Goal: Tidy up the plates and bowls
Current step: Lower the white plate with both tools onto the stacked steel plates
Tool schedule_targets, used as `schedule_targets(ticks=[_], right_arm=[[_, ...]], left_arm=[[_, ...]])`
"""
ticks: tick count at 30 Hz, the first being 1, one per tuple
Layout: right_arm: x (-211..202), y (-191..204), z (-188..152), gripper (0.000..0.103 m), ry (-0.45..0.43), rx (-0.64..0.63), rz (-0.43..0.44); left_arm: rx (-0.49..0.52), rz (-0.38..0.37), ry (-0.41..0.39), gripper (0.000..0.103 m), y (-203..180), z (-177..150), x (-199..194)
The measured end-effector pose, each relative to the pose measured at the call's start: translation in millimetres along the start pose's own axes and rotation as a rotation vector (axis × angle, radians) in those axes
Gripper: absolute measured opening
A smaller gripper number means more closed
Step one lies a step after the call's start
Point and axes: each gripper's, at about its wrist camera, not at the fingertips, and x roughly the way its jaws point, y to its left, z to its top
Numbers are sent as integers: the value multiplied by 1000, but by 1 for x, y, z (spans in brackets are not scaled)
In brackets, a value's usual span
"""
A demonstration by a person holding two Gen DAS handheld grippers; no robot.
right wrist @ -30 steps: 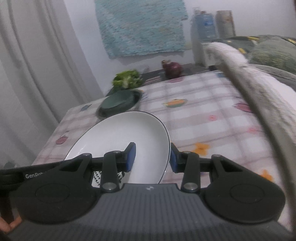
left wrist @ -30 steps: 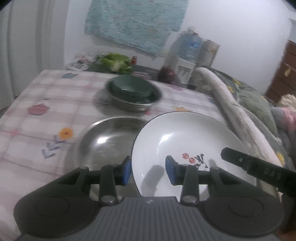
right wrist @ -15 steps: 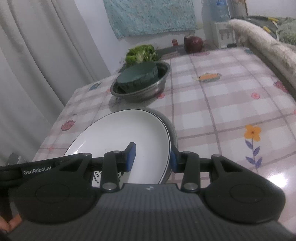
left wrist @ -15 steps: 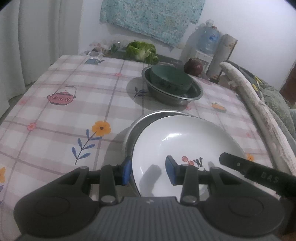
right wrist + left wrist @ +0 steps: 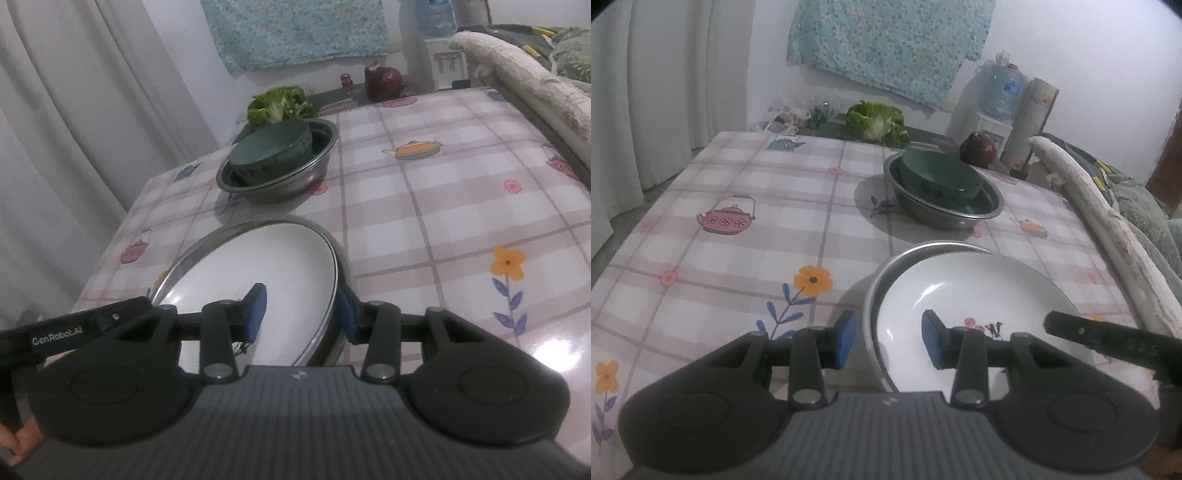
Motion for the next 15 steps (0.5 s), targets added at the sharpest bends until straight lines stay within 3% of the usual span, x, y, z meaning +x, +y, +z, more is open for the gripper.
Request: schedule_targets(ticks=[9,15], right_arm=[[-19,-9,3,45,-68,3,6],[-4,-28,-1,45,-42,67,-6]], left_arm=[[17,35,-10,41,2,4,6],[45,126,-29,41,-1,8,25]])
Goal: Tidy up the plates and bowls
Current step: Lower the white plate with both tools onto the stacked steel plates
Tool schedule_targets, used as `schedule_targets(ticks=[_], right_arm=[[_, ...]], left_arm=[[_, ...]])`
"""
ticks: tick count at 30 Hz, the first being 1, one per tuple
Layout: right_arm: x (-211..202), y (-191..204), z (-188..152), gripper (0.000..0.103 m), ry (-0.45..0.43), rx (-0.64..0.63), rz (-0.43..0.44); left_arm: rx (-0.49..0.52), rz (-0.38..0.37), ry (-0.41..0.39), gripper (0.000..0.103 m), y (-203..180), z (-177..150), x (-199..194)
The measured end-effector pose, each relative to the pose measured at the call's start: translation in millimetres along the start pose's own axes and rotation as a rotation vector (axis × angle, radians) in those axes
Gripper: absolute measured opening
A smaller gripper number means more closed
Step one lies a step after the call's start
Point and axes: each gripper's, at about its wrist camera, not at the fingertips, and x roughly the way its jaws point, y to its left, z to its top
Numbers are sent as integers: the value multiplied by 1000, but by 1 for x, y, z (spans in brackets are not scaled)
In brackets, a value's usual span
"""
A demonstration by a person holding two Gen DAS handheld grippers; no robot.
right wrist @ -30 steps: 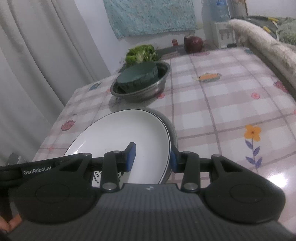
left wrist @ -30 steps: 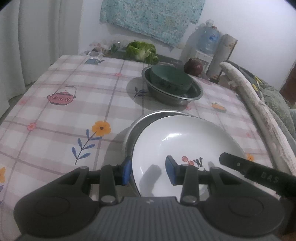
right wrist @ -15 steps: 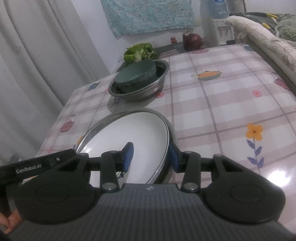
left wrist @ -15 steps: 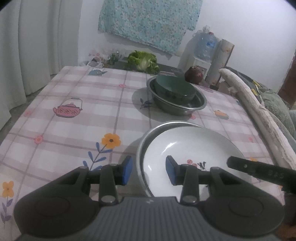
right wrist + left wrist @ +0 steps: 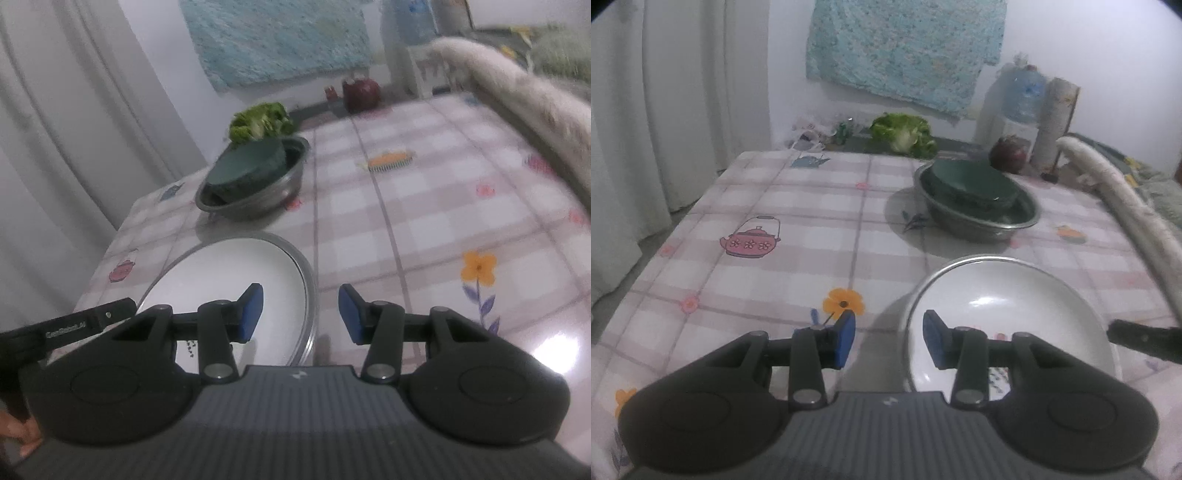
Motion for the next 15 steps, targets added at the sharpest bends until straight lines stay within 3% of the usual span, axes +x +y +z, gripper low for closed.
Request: schedule_targets(ticks=[4,8,15], right_arm=[[15,-12,-3,45,38,74,46],[29,-14,-4,42,72,103,93],[34,-14,-2,37,96,104,127]], left_arm=[[-27,-43,68,40,2,3,18],[-83,-117,133,28,6,4,30],[-67,-100,157,28,-1,2,26]])
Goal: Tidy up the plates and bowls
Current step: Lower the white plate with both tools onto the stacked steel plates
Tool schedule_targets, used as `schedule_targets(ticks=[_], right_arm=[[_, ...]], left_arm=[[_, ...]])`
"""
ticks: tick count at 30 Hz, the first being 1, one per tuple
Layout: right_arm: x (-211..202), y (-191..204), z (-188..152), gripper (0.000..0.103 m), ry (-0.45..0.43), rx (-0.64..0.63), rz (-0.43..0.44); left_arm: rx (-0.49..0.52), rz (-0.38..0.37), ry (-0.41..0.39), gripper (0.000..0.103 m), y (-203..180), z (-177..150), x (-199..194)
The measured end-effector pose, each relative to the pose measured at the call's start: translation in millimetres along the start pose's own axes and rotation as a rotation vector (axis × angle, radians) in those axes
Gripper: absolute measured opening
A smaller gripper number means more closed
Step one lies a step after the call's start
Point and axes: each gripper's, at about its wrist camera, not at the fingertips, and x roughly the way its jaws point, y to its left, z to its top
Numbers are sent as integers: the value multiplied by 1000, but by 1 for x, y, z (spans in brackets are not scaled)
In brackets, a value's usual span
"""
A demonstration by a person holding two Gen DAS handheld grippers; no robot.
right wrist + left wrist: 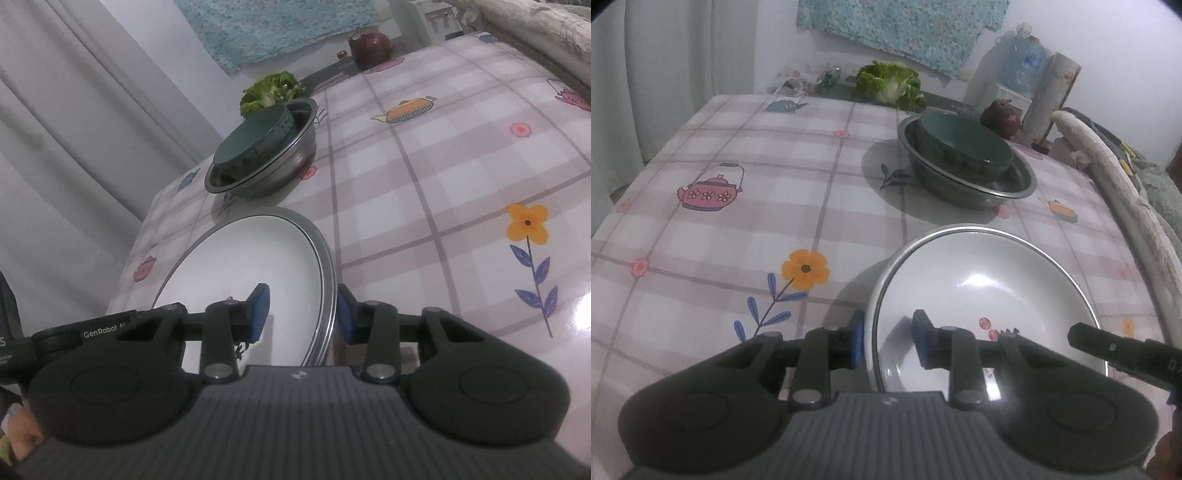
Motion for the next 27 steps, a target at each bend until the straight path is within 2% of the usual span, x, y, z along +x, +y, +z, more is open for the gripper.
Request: schedule_targets(ticks=[15,24,27], right_arm=[[-40,-25,-13,39,20,27,-53],[-55,-32,-23,40,4,38,-68],[-57,-27,-24,45,-10,0,-89]], left_arm=[[55,-60,55,29,-34,-25,-17],[96,-57,42,37,-46,-32,-26],[124,-23,14,44,-51,-32,-32]])
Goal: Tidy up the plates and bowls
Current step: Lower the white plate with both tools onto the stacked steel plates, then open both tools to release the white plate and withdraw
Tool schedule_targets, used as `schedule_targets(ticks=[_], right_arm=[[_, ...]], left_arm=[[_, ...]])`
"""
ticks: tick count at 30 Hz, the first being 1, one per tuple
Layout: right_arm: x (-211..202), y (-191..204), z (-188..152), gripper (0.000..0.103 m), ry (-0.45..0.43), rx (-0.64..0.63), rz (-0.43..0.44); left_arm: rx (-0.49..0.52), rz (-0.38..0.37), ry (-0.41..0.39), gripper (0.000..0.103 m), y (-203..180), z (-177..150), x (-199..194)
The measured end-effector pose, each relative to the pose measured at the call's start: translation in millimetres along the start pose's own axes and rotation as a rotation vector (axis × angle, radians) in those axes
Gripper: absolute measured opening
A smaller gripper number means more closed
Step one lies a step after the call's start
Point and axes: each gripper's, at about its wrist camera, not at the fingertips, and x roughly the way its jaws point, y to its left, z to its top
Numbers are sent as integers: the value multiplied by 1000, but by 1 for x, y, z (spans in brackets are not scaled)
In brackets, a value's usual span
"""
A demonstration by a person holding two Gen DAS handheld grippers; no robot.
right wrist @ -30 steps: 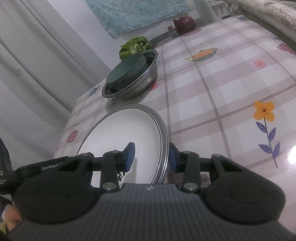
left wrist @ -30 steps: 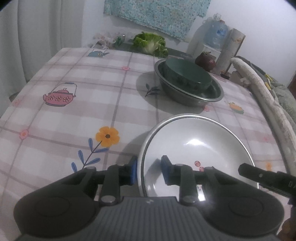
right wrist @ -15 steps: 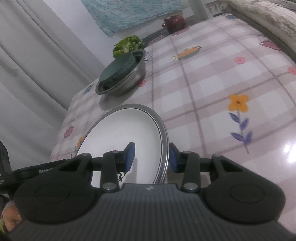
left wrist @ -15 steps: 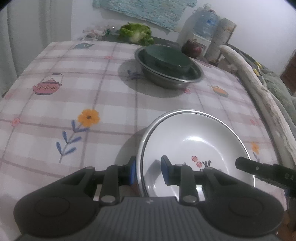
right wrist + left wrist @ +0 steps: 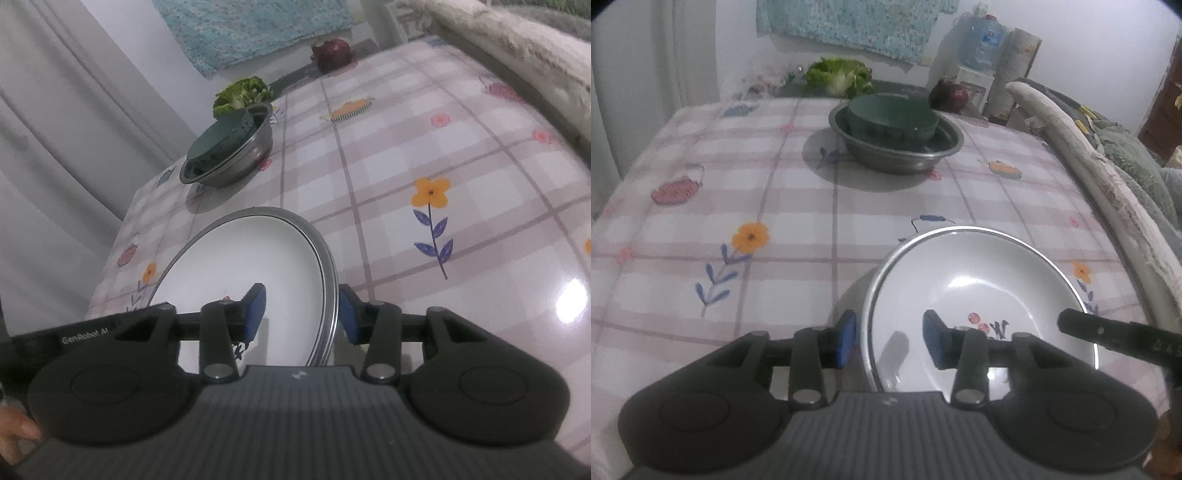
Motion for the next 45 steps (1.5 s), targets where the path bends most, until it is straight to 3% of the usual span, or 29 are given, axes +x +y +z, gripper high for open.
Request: schedule_targets(ticks=[2,8,12,36,45], right_arm=[[-4,4,0,51,-11,-23,-17],[-11,4,3,71,-24,-5,-22],[-17,9,5,79,-39,-14,-34],[-28,39,31,81,-80,-126,-4],[-19,68,81,81,-88,-214,31]], left_arm=[[14,27,-5,53,-2,1,-2],[17,51,-16,62,1,2,-10],[25,69,-24,66,0,3,-15],[56,132,-44,69,0,14,-18],[34,85,-97,69,20,58,-16]])
